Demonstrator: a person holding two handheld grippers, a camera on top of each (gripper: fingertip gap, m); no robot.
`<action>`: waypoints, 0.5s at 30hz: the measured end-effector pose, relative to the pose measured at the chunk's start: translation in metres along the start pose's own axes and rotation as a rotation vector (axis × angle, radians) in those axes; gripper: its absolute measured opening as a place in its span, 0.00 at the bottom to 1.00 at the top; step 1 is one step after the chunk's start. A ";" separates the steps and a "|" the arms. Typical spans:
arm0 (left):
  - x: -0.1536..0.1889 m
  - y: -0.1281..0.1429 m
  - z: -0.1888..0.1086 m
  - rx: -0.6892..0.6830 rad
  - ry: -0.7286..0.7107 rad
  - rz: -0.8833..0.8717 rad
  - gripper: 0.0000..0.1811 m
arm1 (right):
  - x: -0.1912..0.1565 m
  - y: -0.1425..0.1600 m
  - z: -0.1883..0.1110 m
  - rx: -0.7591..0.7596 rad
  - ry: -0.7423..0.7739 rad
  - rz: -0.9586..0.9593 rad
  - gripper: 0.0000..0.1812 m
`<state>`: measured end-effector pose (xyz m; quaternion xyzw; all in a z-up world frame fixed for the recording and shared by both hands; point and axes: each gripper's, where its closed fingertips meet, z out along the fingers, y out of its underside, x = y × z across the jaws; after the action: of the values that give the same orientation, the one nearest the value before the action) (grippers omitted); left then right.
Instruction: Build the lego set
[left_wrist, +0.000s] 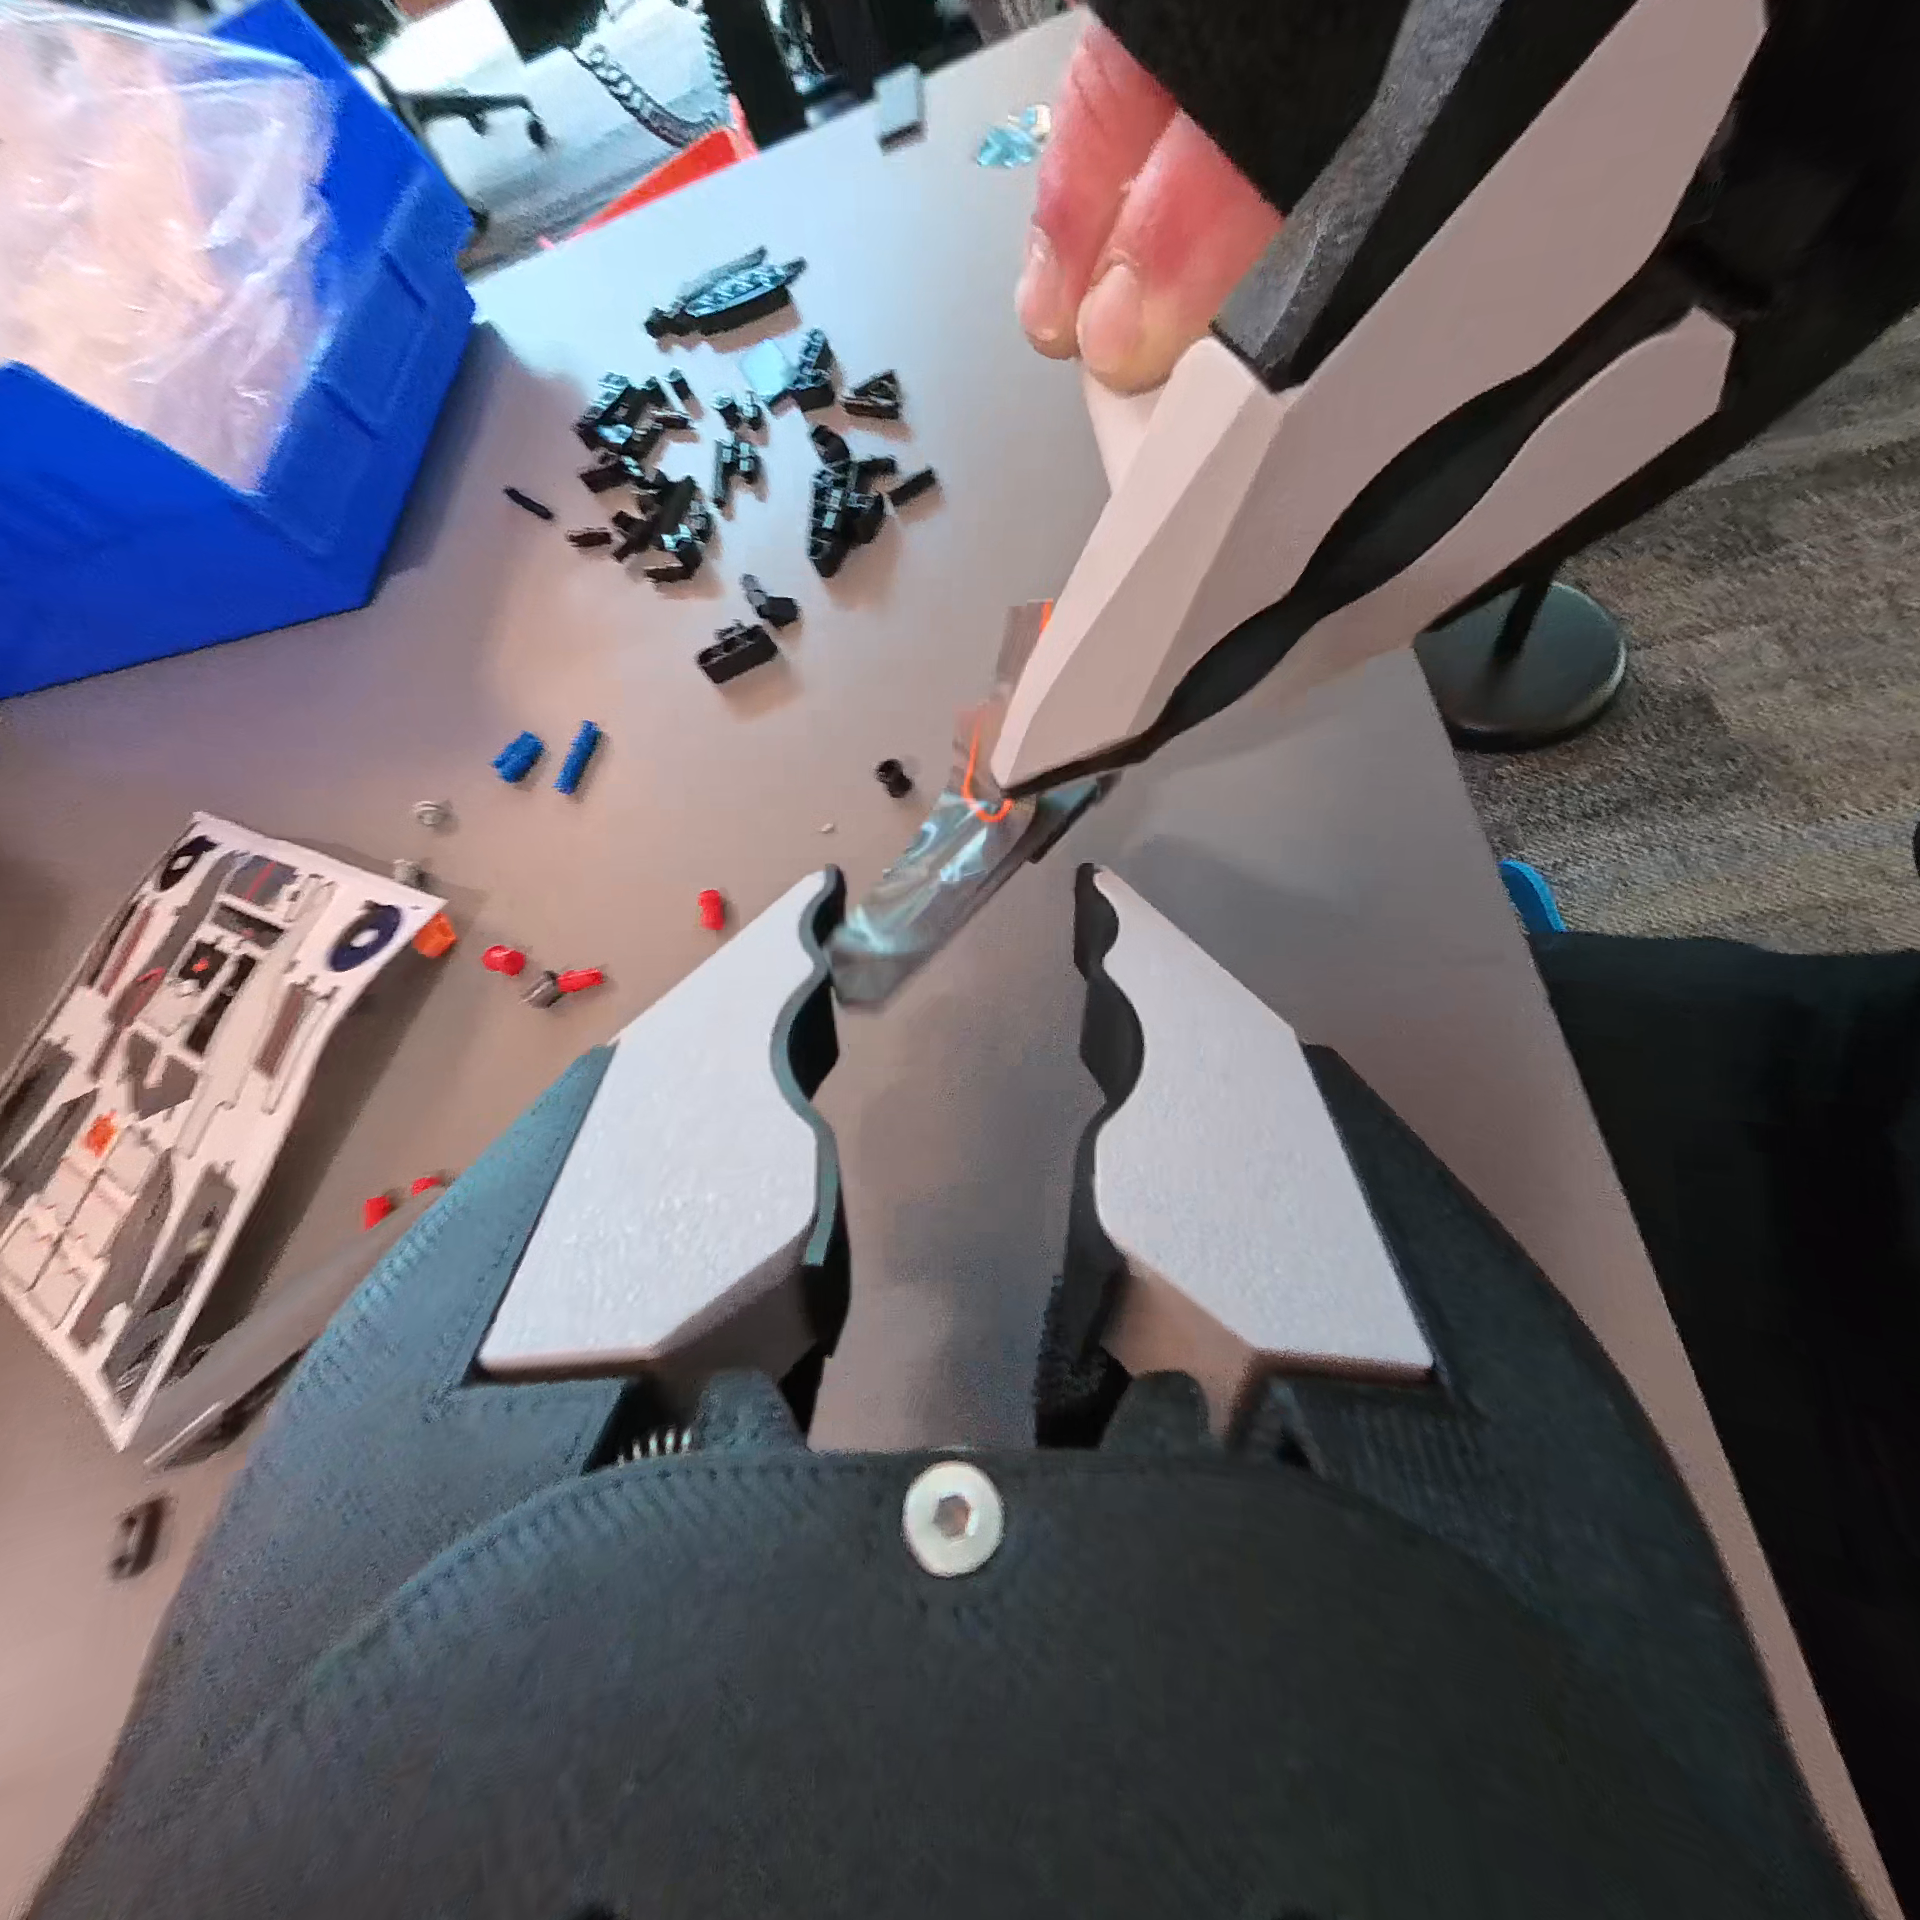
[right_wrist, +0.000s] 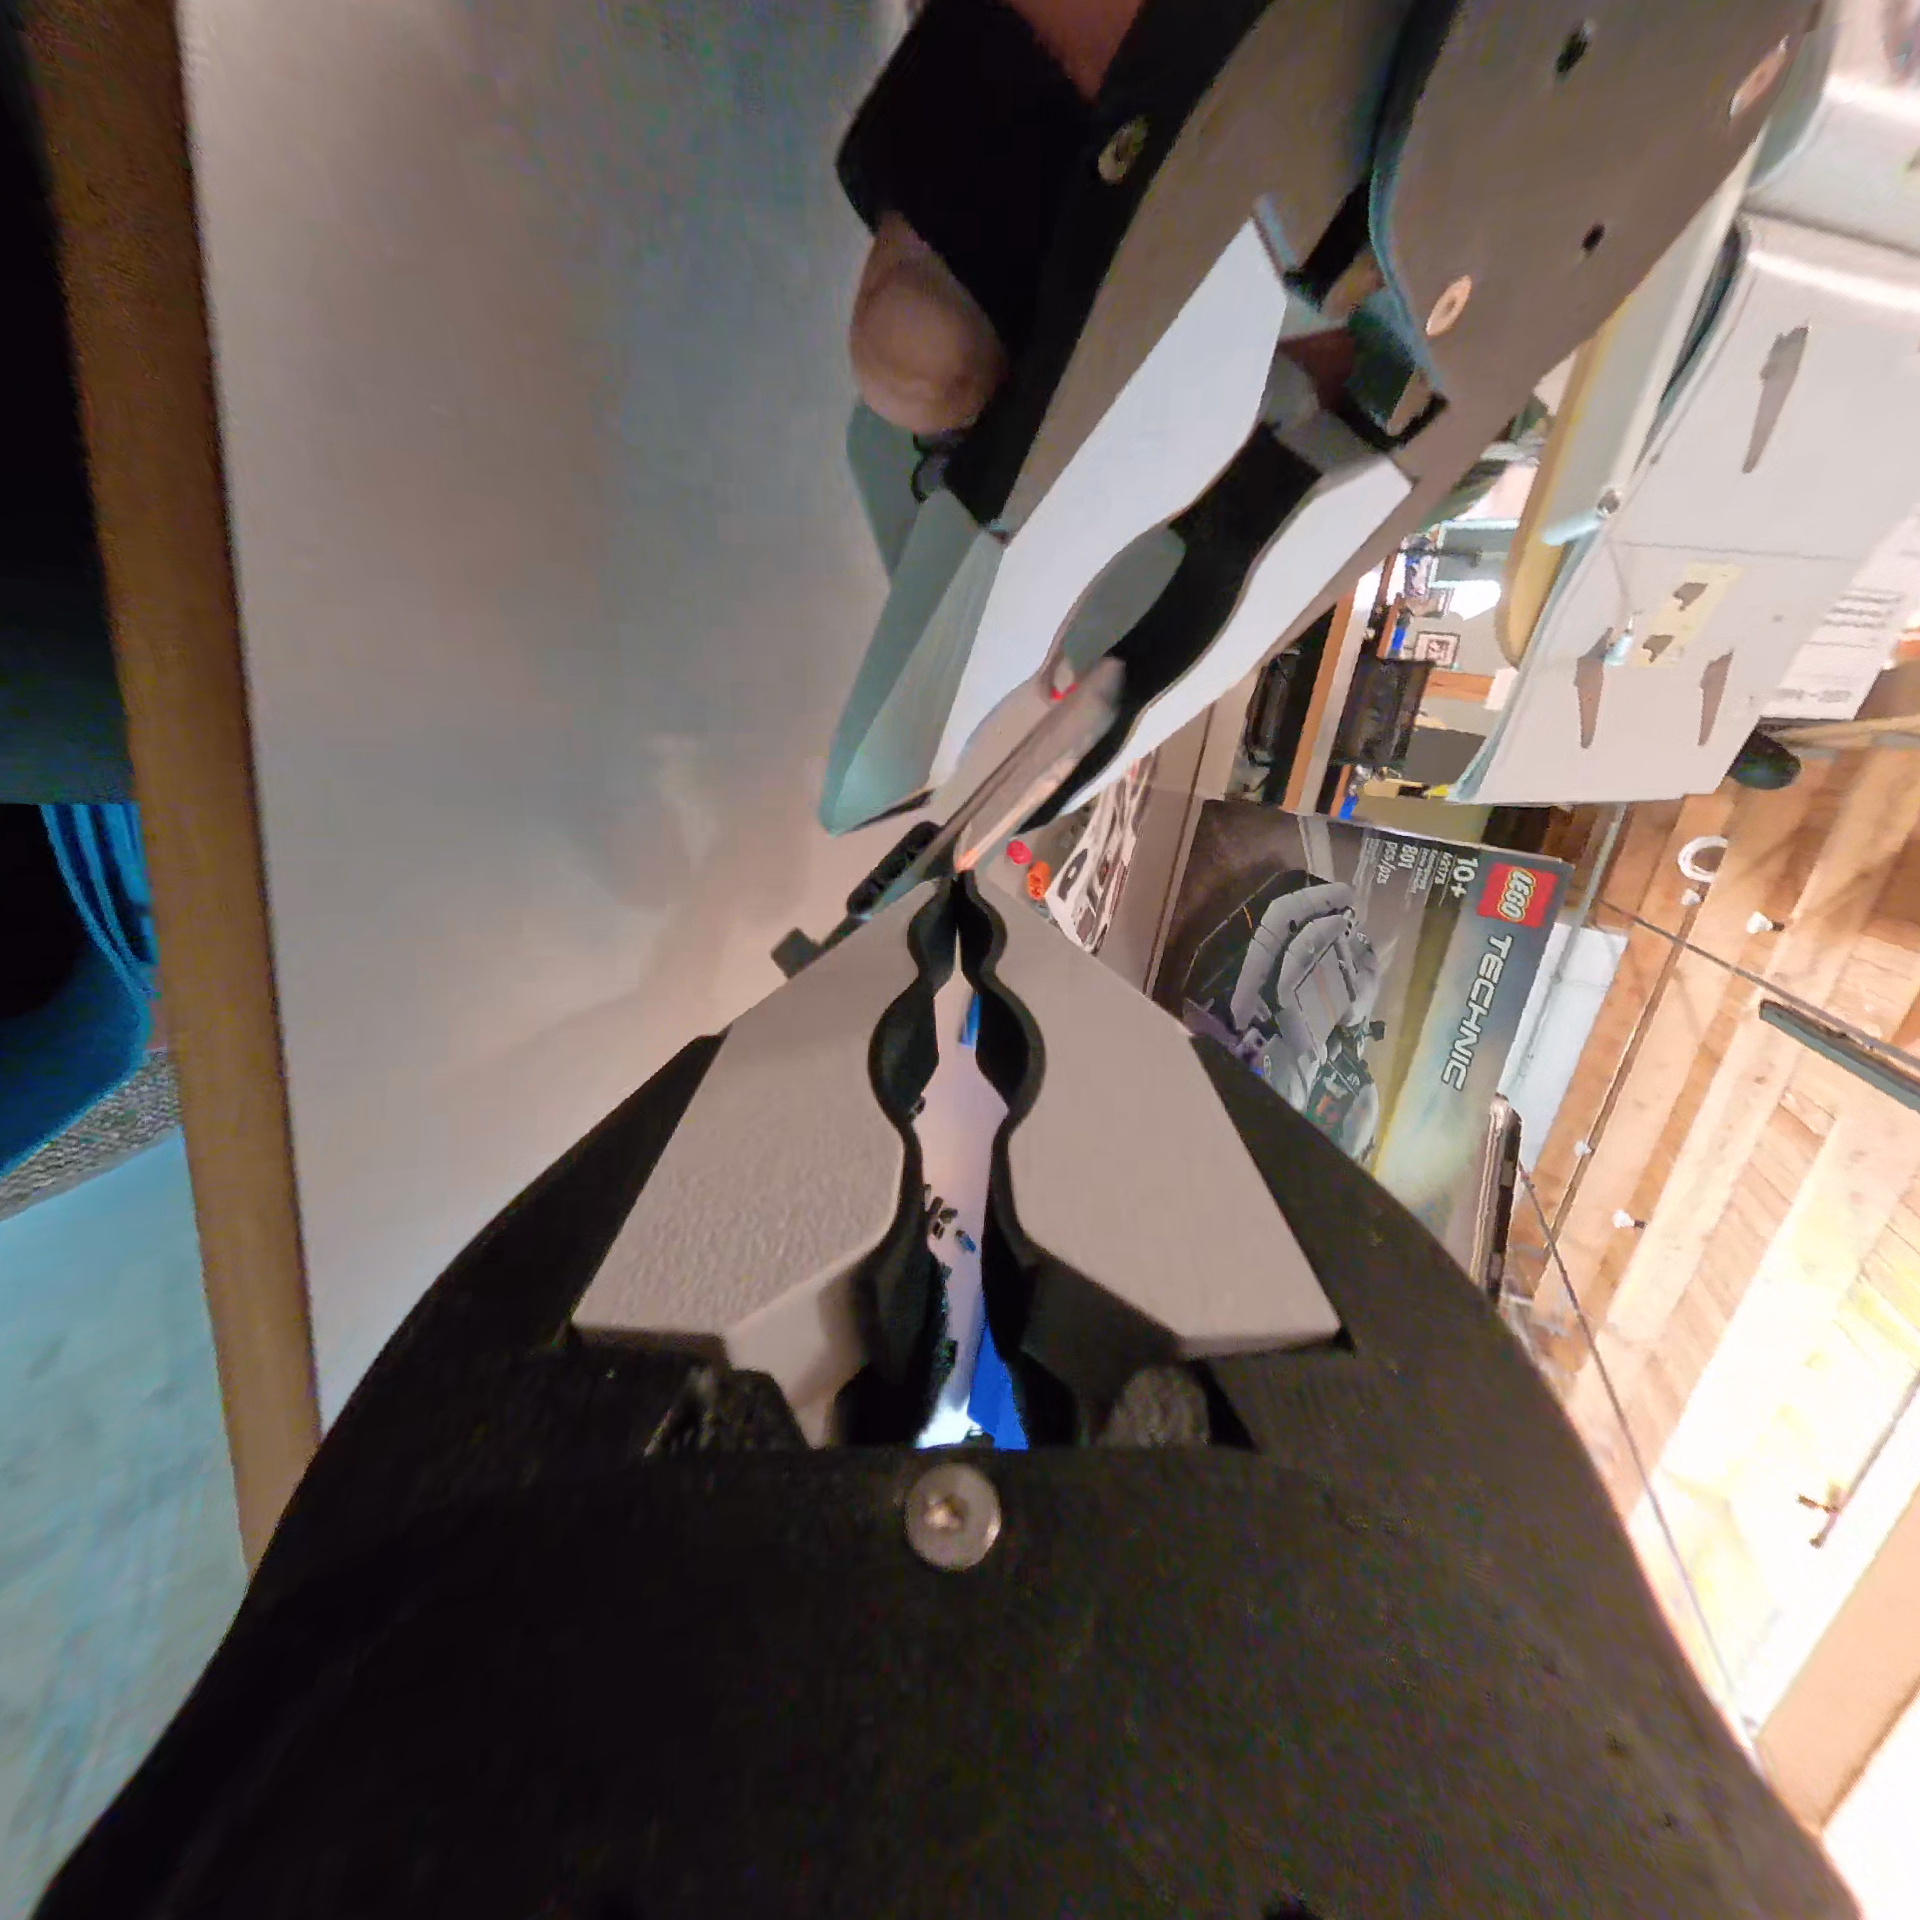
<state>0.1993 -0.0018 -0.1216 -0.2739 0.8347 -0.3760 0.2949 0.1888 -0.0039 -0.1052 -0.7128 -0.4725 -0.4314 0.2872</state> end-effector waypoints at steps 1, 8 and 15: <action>-0.007 -0.001 -0.003 0.002 -0.032 0.003 0.25 | 0.004 0.002 0.001 -0.001 0.015 0.022 0.00; -0.038 -0.023 -0.031 0.130 -0.128 -0.119 0.27 | 0.055 0.012 0.000 0.070 0.151 0.331 0.00; -0.042 -0.046 -0.038 0.271 -0.151 -0.146 0.27 | 0.094 0.011 0.003 0.259 0.174 0.681 0.00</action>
<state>0.2118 0.0182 -0.0524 -0.3191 0.7297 -0.4839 0.3627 0.2173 0.0345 -0.0237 -0.7475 -0.2329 -0.3069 0.5412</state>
